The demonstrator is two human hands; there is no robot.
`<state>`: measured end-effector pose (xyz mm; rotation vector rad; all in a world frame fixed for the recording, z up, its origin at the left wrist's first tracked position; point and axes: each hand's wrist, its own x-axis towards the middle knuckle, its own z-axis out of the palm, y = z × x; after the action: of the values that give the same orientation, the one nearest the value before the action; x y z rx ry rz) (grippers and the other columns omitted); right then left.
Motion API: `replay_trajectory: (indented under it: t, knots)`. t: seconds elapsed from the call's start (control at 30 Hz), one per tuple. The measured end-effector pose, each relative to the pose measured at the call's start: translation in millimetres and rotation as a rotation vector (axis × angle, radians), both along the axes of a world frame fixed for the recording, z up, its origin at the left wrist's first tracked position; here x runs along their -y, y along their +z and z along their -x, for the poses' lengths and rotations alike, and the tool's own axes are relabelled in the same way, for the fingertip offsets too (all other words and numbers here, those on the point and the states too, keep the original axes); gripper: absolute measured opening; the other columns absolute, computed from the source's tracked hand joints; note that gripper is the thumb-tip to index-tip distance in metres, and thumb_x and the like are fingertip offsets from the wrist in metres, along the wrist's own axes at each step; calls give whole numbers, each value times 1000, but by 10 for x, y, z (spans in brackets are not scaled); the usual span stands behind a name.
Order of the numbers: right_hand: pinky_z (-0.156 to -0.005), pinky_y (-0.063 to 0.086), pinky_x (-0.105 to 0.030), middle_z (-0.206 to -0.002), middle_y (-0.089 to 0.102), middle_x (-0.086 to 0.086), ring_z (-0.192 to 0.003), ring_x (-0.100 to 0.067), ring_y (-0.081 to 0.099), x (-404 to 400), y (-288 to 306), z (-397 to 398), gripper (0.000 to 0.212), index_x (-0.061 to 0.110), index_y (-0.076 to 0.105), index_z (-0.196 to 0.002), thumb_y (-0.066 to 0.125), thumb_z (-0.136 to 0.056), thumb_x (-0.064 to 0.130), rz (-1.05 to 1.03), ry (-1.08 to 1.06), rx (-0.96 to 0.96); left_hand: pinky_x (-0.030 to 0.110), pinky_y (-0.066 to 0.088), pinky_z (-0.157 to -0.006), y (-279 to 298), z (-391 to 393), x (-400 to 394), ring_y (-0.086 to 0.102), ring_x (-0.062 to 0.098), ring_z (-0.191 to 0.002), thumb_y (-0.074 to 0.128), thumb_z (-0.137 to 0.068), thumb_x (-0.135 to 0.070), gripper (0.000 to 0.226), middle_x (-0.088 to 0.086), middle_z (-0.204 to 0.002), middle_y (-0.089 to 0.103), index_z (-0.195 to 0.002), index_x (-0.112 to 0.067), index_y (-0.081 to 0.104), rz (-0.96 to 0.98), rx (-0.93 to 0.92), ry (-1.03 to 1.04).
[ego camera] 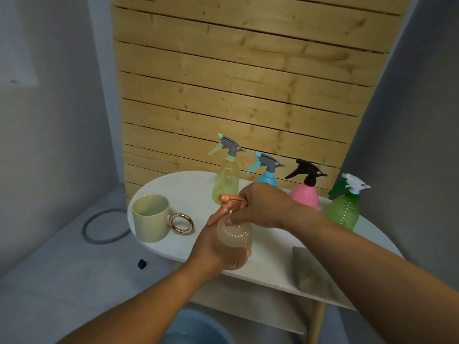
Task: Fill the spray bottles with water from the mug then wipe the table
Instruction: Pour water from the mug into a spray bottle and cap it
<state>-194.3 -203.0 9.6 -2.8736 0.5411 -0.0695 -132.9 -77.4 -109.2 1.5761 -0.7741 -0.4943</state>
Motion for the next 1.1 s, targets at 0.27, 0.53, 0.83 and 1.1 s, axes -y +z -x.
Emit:
replay_trajectory:
  t: [0.27,0.53,0.83,1.1]
  knots:
    - [-76,55,-29,-79,67,2,-78,-10,63,68,-467,215,22,17,73,-96,87,-79,19,-769,-45,367,30,61,-81,149,-34,-91,72,14,-101,89,-65,9,77,-7,-109,74,-118,-40,62,45,58,-138]
    - [-91,57,-36,-99,76,-5,-92,-25,70,59,-507,236,46,19,70,-118,86,-78,5,-920,-13,486,33,63,-84,144,-44,-145,69,9,-107,88,-68,5,78,-17,-111,70,-126,-37,59,-8,-12,-157]
    - [-73,52,-23,-91,69,12,-81,-2,64,-214,-735,210,53,26,64,-115,91,-71,39,-669,-252,692,11,53,-58,65,40,-159,68,-7,-89,88,-75,1,76,-10,-125,61,-133,-32,51,-1,-169,-89]
    - [-75,42,-17,-105,63,5,-85,1,52,-159,-850,305,22,22,75,-98,82,-83,37,-700,-147,692,26,62,-71,75,48,-162,72,7,-100,88,-75,1,68,-14,-105,74,-124,-39,60,18,-124,-127]
